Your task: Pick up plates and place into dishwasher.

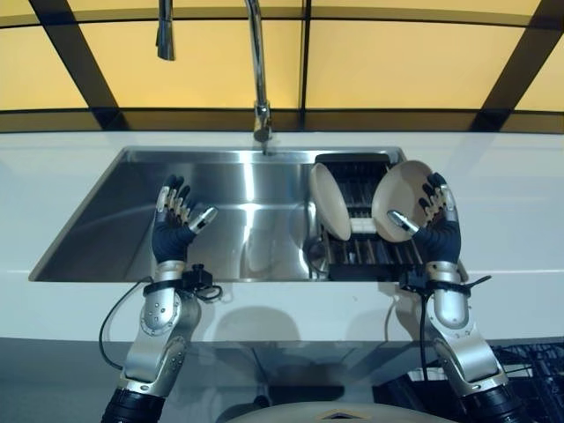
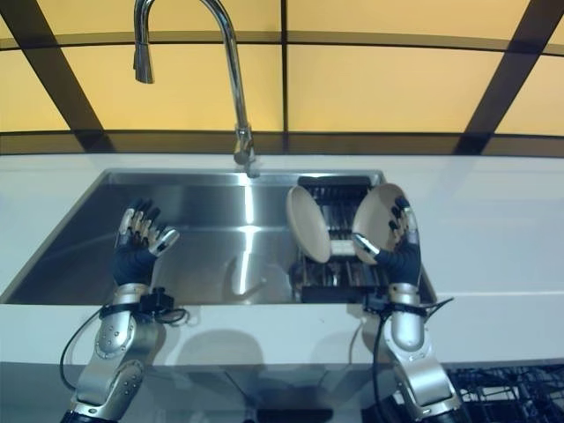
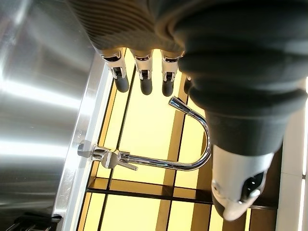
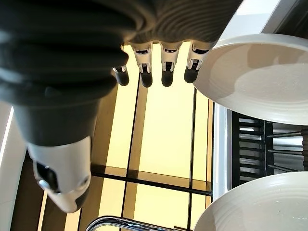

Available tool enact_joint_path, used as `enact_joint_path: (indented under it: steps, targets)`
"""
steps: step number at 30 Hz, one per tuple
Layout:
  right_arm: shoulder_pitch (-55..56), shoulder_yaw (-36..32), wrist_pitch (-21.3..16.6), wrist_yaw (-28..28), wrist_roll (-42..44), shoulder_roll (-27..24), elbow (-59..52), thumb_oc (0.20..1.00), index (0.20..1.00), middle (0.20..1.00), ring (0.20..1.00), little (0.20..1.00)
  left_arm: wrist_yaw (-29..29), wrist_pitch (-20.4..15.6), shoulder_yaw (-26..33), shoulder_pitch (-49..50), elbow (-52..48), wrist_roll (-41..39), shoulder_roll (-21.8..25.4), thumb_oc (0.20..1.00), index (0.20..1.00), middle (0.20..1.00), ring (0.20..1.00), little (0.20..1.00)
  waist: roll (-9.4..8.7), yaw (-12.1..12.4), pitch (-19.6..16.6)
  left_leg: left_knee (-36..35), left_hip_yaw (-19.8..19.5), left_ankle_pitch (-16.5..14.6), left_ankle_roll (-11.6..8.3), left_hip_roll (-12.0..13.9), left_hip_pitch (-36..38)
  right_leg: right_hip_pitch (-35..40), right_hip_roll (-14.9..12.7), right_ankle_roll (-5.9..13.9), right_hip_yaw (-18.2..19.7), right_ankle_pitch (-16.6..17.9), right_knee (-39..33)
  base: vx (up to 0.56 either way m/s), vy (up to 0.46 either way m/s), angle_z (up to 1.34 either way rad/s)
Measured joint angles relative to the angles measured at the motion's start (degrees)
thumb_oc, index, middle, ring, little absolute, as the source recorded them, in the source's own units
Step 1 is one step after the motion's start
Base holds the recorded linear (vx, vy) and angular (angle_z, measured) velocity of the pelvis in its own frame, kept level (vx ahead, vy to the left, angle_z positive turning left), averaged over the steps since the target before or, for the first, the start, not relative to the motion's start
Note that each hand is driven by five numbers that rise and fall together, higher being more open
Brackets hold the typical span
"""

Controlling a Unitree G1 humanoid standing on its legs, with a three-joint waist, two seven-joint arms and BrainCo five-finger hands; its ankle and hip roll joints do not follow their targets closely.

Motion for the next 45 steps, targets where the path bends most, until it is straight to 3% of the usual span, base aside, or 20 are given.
enact_joint_path:
  steps: [24,31,37,41,45]
  targets:
    - [0.00,0.04,0.00,-0.01,0.02,0.01,0.00,1.000,1.000,1.000,1.000,1.000,0.47,-0.33,0.00,0.00,0.00,0.15,0.00,1.000,1.000,1.000,1.000,1.000,-0.19,-0.01,-0.22,0.00,0.09,0.00,0.00,0.01,-0.11,-0.22,0.00,0.01,0.12,0.01,0.08,0.00,0.000,0.00]
    - [-0.03,0.05,0.00,-0.44,0.01,0.02,0.00,1.000,1.000,1.000,1.000,1.000,0.92,-2.25,0.05,-0.48,0.01,8.54,0.32,1.000,1.000,1.000,1.000,1.000,-0.07,-0.17,-0.31,0.00,0.26,0.00,0.00,0.04,-0.11,-0.30,0.00,0.00,0.30,0.04,0.10,0.00,0.001,0.00]
    - [-0.17,0.05,0.03,-1.07,0.02,0.02,0.01,1.000,1.000,1.000,1.000,1.000,-0.13,-2.74,2.16,-1.48,0.01,14.21,3.97,1.000,1.000,1.000,1.000,1.000,0.21,-1.49,-0.48,-0.03,1.27,-0.02,-0.01,0.16,0.02,-0.59,0.03,0.00,1.19,0.34,0.02,0.01,0.013,-0.08]
    - [-0.23,-0.01,0.18,-0.75,0.06,0.00,0.01,1.000,1.000,1.000,1.000,1.000,-1.37,-2.84,2.80,-3.13,0.78,20.56,6.99,1.000,1.000,1.000,1.000,1.000,0.93,-2.81,-0.94,-0.19,1.99,-0.08,-0.04,0.25,0.26,-0.74,0.05,0.03,2.08,0.64,-0.11,0.02,0.017,-0.10]
    - [-0.24,-0.03,0.24,-0.51,0.10,-0.17,0.01,1.000,1.000,1.000,1.000,1.000,-2.43,-3.34,3.65,-4.78,5.51,24.31,10.42,1.000,1.000,1.000,1.000,1.000,2.93,-3.51,-2.22,-0.35,3.32,-0.41,-0.27,0.43,0.47,-1.14,0.16,0.20,3.60,0.86,-0.74,0.03,0.010,-0.20]
